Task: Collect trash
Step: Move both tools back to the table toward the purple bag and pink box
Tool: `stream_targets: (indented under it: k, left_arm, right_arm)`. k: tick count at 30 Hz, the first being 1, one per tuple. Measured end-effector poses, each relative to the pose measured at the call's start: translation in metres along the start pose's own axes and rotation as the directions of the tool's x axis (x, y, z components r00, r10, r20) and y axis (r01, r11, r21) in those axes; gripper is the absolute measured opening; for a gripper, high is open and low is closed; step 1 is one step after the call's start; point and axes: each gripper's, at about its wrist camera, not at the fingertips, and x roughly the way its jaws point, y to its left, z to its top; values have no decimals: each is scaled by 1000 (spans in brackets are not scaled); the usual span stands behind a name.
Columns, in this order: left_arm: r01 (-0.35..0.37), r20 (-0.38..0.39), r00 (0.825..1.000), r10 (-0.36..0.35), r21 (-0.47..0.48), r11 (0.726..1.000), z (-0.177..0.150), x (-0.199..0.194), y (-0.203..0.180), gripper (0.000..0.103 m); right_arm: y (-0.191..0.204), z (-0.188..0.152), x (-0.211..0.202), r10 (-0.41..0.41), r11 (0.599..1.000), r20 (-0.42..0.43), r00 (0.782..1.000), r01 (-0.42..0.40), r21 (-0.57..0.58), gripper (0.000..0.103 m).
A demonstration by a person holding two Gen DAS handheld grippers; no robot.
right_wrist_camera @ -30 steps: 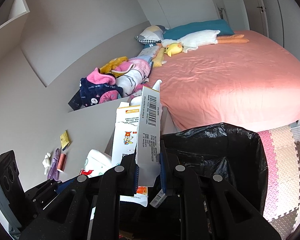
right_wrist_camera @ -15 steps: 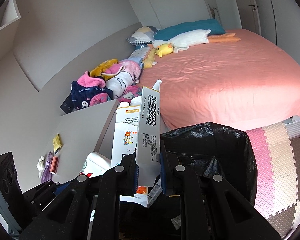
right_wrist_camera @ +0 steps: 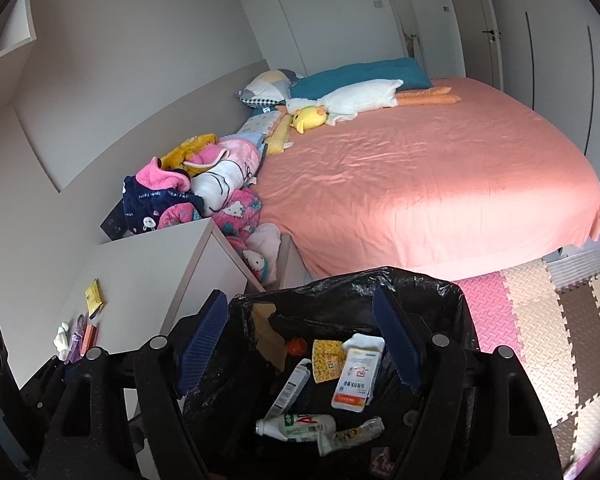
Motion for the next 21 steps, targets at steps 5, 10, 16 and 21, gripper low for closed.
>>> stream_targets:
  k: [5, 10, 16, 21]
  left_arm:
    - [-10, 2, 1000, 10, -22, 1000, -3, -3, 8, 97]
    - [-10, 5, 1000, 11, -43, 999, -8, -7, 14, 97]
    - [-16, 12, 1000, 17, -61, 998, -13, -13, 21, 97]
    - [-31, 19, 999, 33, -82, 996, -20, -19, 33, 97]
  right_arm:
    - [2, -1, 2, 5, 1000, -9, 1000, -5, 2, 76]
    - [10, -3, 4, 11, 1000, -17, 1000, -11, -12, 76]
    - [21, -6, 8, 15, 1000, -27, 1000, -16, -26, 76]
    - [37, -10, 12, 32, 998, -38, 999, -34, -52, 76]
